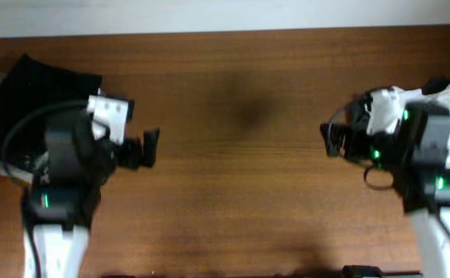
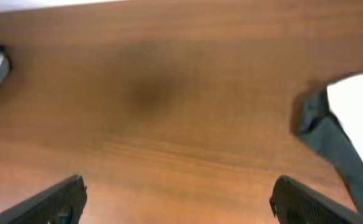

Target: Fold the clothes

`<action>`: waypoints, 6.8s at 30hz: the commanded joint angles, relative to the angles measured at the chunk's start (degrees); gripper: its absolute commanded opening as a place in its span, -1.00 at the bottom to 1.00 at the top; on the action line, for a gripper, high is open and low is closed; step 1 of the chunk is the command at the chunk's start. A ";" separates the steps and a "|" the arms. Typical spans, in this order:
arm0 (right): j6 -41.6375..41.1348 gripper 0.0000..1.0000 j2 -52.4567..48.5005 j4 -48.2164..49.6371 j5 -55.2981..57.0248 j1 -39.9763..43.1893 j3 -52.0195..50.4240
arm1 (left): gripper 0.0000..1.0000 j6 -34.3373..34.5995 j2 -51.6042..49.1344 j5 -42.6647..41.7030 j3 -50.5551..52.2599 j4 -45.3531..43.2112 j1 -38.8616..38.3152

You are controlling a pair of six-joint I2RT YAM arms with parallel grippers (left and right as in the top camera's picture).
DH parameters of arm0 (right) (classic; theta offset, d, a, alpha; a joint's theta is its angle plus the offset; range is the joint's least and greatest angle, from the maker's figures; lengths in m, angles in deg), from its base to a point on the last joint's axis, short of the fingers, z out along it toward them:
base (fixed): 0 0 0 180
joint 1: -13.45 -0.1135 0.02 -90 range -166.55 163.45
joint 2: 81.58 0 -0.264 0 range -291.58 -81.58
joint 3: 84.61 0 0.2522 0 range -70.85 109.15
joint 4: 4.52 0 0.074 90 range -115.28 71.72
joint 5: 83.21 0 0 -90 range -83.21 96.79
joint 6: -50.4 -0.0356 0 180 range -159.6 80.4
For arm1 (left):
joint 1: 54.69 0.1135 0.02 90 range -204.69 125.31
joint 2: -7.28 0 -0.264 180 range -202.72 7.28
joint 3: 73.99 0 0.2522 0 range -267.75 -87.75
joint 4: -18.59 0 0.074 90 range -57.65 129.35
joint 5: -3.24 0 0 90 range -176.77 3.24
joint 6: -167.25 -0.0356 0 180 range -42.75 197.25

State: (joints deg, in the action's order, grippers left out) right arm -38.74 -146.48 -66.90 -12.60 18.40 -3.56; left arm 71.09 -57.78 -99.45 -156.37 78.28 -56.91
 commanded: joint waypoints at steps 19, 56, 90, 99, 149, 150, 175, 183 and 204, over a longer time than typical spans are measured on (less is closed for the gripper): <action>-16.68 0.64 -58.10 19.45 20.11 13.07 19.93 | 0.99 0.35 -22.10 -6.01 -20.04 12.90 0.13; -15.34 0.43 -27.96 -3.28 32.98 -43.89 40.35 | 0.99 0.13 -19.26 -2.95 -46.01 26.38 7.98; -22.82 0.43 -27.71 -23.71 30.32 -22.45 40.61 | -1.00 -1.22 -77.85 17.03 -46.23 2.99 -5.35; -22.77 0.45 -39.06 -28.02 29.05 -18.10 40.46 | -1.00 1.66 -77.75 11.93 -61.09 17.40 7.74; -18.95 -0.17 -56.76 -13.62 4.79 8.24 22.93 | -0.56 1.40 -77.75 1.49 -93.66 40.48 6.75; -19.43 -0.18 -56.76 -13.03 4.81 8.11 21.79 | -0.55 1.40 -77.75 1.49 -93.66 40.50 6.75; -16.37 0.28 -50.49 -11.76 6.08 12.72 35.08 | -0.25 -2.80 -76.91 1.51 -93.66 47.06 7.17; -14.45 -0.03 -30.27 -29.92 4.39 12.59 34.62 | -0.08 -2.43 -58.90 1.51 -93.59 50.77 8.87; -31.65 -0.92 -49.59 -3.45 21.66 3.80 -2.21 | -0.85 -20.33 -67.87 -3.87 -43.50 5.22 -4.76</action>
State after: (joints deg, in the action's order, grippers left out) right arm -67.81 -191.68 -66.46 -2.42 22.31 -3.26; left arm 52.58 -121.16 -106.82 -199.96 86.43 -62.00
